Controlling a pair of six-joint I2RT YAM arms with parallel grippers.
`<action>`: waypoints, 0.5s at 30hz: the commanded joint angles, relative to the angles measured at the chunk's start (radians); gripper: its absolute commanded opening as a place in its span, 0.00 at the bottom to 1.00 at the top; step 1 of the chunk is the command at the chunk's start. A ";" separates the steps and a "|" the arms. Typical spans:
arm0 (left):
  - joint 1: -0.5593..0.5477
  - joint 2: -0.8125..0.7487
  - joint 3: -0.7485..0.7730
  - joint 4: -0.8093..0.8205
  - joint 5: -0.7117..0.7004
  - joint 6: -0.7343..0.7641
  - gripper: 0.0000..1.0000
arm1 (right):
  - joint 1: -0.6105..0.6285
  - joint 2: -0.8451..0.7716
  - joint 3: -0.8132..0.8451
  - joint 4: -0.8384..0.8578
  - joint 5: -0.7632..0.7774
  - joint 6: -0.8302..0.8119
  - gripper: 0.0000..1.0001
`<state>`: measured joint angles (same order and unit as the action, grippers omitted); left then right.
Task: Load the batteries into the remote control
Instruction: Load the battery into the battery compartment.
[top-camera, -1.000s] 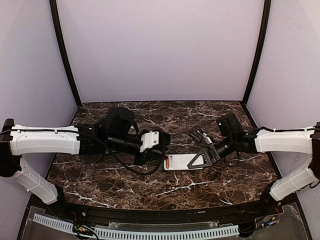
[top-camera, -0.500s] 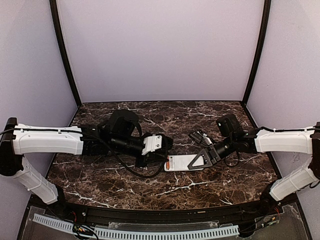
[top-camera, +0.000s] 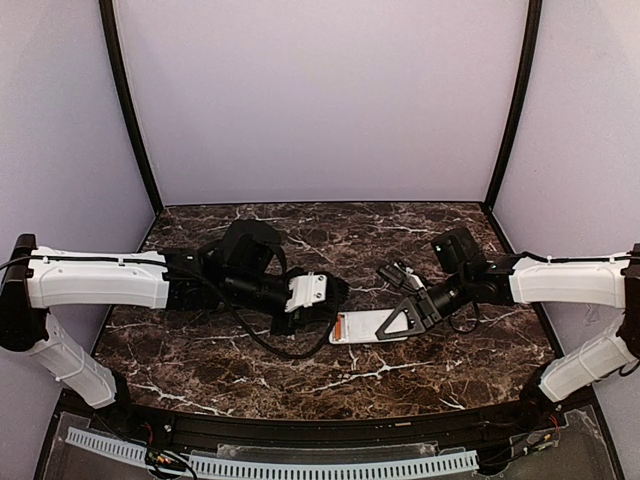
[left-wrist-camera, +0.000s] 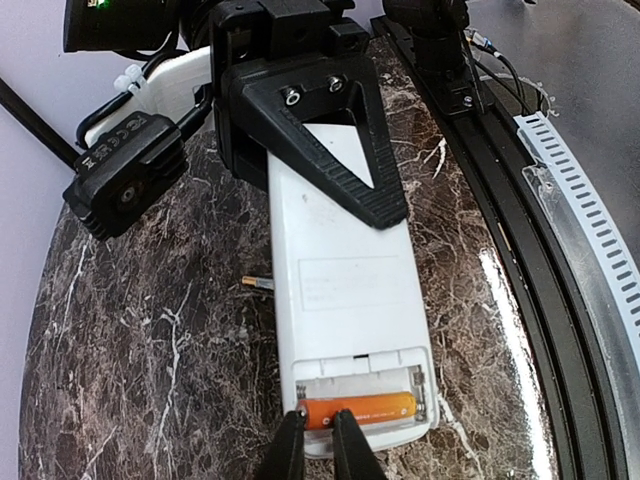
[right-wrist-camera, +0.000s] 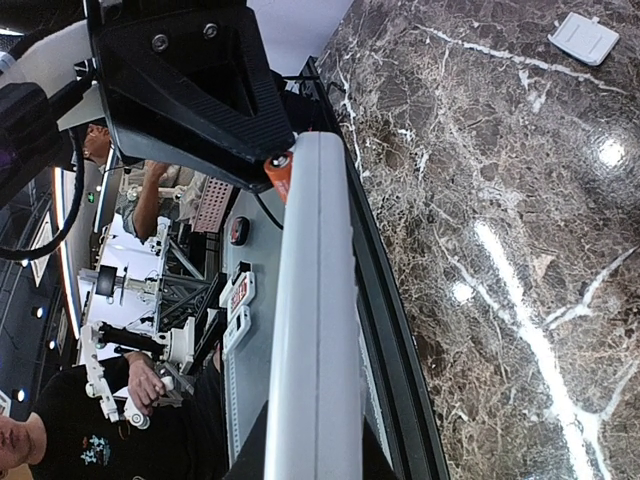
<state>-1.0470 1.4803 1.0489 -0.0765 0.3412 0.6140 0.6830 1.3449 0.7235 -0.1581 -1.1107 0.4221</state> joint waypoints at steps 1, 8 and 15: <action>-0.019 0.019 0.020 -0.075 -0.019 0.036 0.10 | 0.012 0.002 0.034 0.026 -0.025 -0.023 0.00; -0.030 0.040 0.036 -0.113 -0.030 0.050 0.09 | 0.013 -0.008 0.034 0.014 -0.012 -0.028 0.00; -0.034 0.045 0.055 -0.170 -0.065 0.074 0.08 | 0.013 -0.004 0.039 -0.007 0.002 -0.037 0.00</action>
<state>-1.0702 1.5101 1.0878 -0.1371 0.2939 0.6621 0.6876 1.3449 0.7238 -0.1955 -1.0981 0.4187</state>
